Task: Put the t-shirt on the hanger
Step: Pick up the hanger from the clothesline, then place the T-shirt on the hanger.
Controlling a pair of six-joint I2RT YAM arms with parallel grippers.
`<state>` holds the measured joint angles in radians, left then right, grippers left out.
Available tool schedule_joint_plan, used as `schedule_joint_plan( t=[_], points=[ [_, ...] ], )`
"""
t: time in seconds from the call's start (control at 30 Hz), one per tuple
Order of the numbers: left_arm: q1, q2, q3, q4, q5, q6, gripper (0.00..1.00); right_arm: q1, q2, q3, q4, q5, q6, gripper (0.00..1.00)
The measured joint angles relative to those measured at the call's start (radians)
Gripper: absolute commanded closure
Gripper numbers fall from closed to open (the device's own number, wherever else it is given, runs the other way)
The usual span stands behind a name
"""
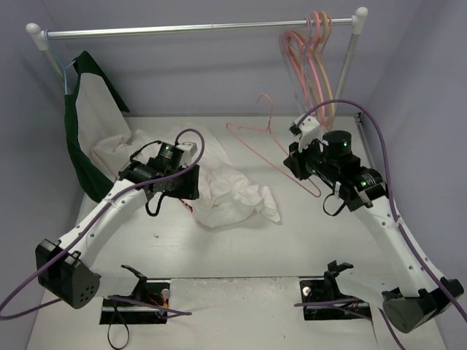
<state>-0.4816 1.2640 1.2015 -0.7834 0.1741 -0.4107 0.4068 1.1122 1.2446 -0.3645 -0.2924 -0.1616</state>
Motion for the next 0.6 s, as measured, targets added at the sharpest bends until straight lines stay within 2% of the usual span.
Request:
schedule_joint_plan(
  t=[0.3, 0.6],
  points=[
    [-0.027, 0.129, 0.018, 0.013, -0.037, 0.188, 0.61, 0.001, -0.206, -0.068, -0.076, -0.038, 0.029, 1.0],
    [-0.016, 0.196, 0.018, 0.058, -0.017, 0.271, 0.61, 0.001, -0.23, -0.077, -0.129, -0.047, 0.04, 1.0]
  ],
)
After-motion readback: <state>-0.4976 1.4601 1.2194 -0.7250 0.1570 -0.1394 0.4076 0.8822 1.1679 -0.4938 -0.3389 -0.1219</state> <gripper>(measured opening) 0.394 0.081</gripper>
